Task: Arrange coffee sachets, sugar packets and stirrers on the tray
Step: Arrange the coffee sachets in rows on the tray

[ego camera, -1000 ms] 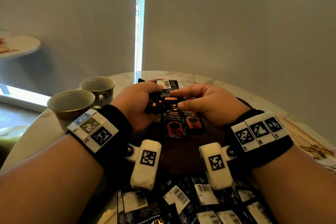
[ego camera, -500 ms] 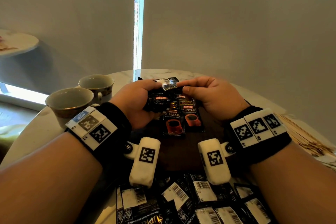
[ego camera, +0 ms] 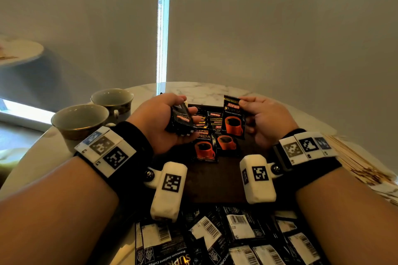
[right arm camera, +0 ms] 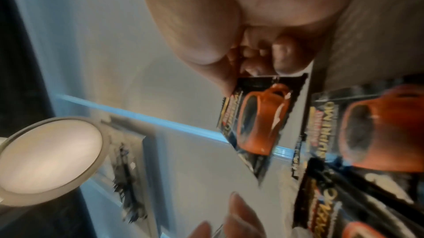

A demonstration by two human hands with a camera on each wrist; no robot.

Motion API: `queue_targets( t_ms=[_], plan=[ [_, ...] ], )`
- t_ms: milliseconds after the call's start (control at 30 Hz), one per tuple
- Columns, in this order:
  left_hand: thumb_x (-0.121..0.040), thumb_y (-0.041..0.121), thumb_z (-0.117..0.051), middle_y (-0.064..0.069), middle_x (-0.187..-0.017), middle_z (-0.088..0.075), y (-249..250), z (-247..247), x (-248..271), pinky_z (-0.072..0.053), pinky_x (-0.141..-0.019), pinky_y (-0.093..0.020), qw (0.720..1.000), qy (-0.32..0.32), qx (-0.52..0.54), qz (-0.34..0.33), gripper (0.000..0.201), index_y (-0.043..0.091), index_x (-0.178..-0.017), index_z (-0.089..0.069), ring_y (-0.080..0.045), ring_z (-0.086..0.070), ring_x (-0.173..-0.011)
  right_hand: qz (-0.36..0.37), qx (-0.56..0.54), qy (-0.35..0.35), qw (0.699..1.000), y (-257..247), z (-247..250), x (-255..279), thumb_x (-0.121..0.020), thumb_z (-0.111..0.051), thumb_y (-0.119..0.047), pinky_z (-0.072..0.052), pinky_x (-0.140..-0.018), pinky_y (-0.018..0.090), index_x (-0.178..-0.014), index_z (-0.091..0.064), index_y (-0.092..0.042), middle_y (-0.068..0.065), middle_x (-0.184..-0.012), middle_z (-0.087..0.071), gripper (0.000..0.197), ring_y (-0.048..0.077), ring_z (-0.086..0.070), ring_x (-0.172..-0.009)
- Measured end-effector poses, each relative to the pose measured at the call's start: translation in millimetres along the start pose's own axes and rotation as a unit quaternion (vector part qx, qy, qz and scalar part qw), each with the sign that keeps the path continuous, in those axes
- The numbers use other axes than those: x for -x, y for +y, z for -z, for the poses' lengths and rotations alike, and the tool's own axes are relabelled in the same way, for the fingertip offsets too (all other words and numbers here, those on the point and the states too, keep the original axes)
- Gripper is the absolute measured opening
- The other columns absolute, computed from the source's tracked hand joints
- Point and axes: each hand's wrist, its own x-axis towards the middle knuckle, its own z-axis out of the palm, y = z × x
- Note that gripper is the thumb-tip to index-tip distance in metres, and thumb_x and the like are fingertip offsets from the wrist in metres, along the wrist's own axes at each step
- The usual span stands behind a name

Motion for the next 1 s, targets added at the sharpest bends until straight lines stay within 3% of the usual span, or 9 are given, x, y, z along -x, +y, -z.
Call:
queue_targets(
  t_ms=[200,267,333,400,567,667,767,867,1000],
  plan=[
    [-0.097,0.036,-0.054,-0.003,-0.076,-0.054,2,2,-1,-0.047,-0.061,-0.033,0.999,0.001,0.023,0.024,0.022,0.017,-0.110,-0.056,-0.017,-0.052,-0.059,-0.099,-0.002,0.019,0.995,23,8,-3,-0.093,-0.064,-0.015,-0.033,-0.037,0.023,-0.107,-0.069,-0.007,0.013,-0.085,-0.065,0.017,0.016,-0.052,-0.053],
    [-0.095,0.038,-0.056,-0.002,-0.075,-0.050,3,3,-2,-0.043,-0.061,-0.032,1.000,0.004,0.015,0.025,0.023,0.018,-0.107,-0.054,-0.015,-0.049,-0.058,-0.110,-0.009,0.027,0.994,23,8,-2,-0.091,-0.066,-0.013,-0.045,-0.054,0.032,-0.104,-0.070,-0.007,0.018,-0.099,-0.072,0.015,0.031,-0.070,-0.075],
    [-0.093,0.040,-0.058,-0.002,-0.074,-0.049,2,3,-2,-0.042,-0.062,-0.031,0.999,0.005,0.014,0.029,0.025,0.019,-0.107,-0.053,-0.015,-0.047,-0.058,-0.126,-0.027,0.024,0.991,24,9,-1,-0.089,-0.068,-0.010,-0.052,-0.082,0.048,-0.104,-0.070,-0.004,0.025,-0.110,-0.071,0.016,0.045,-0.070,-0.100],
    [-0.092,0.041,-0.058,-0.002,-0.074,-0.050,2,3,-2,-0.042,-0.061,-0.031,0.999,0.004,0.020,0.026,0.028,0.018,-0.107,-0.054,-0.015,-0.047,-0.058,-0.135,-0.017,0.017,0.991,24,8,-1,-0.089,-0.068,-0.011,-0.049,-0.095,0.054,-0.106,-0.069,-0.002,0.026,-0.111,-0.071,0.019,0.045,-0.068,-0.103],
    [-0.090,0.042,-0.054,-0.003,-0.076,-0.050,2,5,0,-0.039,-0.062,-0.031,0.999,0.002,0.050,0.017,0.033,0.014,-0.108,-0.056,-0.017,-0.047,-0.060,-0.138,0.025,-0.004,0.990,26,9,-1,-0.090,-0.067,-0.016,-0.039,-0.062,0.036,-0.105,-0.069,-0.001,0.018,-0.094,-0.068,0.021,0.034,-0.056,-0.084],
    [-0.088,0.040,-0.051,-0.004,-0.077,-0.050,2,5,1,-0.040,-0.062,-0.032,0.998,0.005,0.065,0.021,0.036,0.013,-0.110,-0.058,-0.018,-0.048,-0.063,-0.137,0.054,-0.013,0.989,27,10,-1,-0.090,-0.067,-0.018,-0.032,-0.047,0.026,-0.105,-0.071,-0.003,0.014,-0.091,-0.060,0.021,0.018,-0.048,-0.058],
    [-0.088,0.038,-0.049,-0.005,-0.078,-0.051,1,4,2,-0.044,-0.068,-0.036,0.998,0.010,0.054,0.027,0.036,0.012,-0.111,-0.059,-0.019,-0.049,-0.064,-0.143,0.076,-0.020,0.987,28,12,-4,-0.088,-0.069,-0.022,-0.029,-0.044,0.025,-0.113,-0.070,0.000,0.014,-0.093,-0.055,0.033,0.015,-0.040,-0.053],
    [-0.089,0.039,-0.047,-0.005,-0.080,-0.053,1,6,1,-0.049,-0.087,-0.046,0.998,-0.008,0.037,0.045,0.040,0.012,-0.115,-0.061,-0.018,-0.051,-0.063,-0.151,0.106,-0.019,0.983,28,14,-4,-0.083,-0.074,-0.029,-0.031,-0.046,0.027,-0.111,-0.071,-0.001,0.013,-0.092,-0.057,0.040,0.016,-0.042,-0.053],
    [-0.088,0.038,-0.044,-0.009,-0.087,-0.061,-1,7,-4,-0.047,-0.097,-0.059,0.997,-0.042,0.009,0.070,0.043,0.012,-0.116,-0.064,-0.024,-0.059,-0.068,-0.154,0.103,-0.020,0.983,27,14,-2,-0.087,-0.071,-0.025,-0.032,-0.044,0.025,-0.109,-0.071,0.000,0.012,-0.086,-0.064,0.033,0.015,-0.042,-0.049]
  ],
)
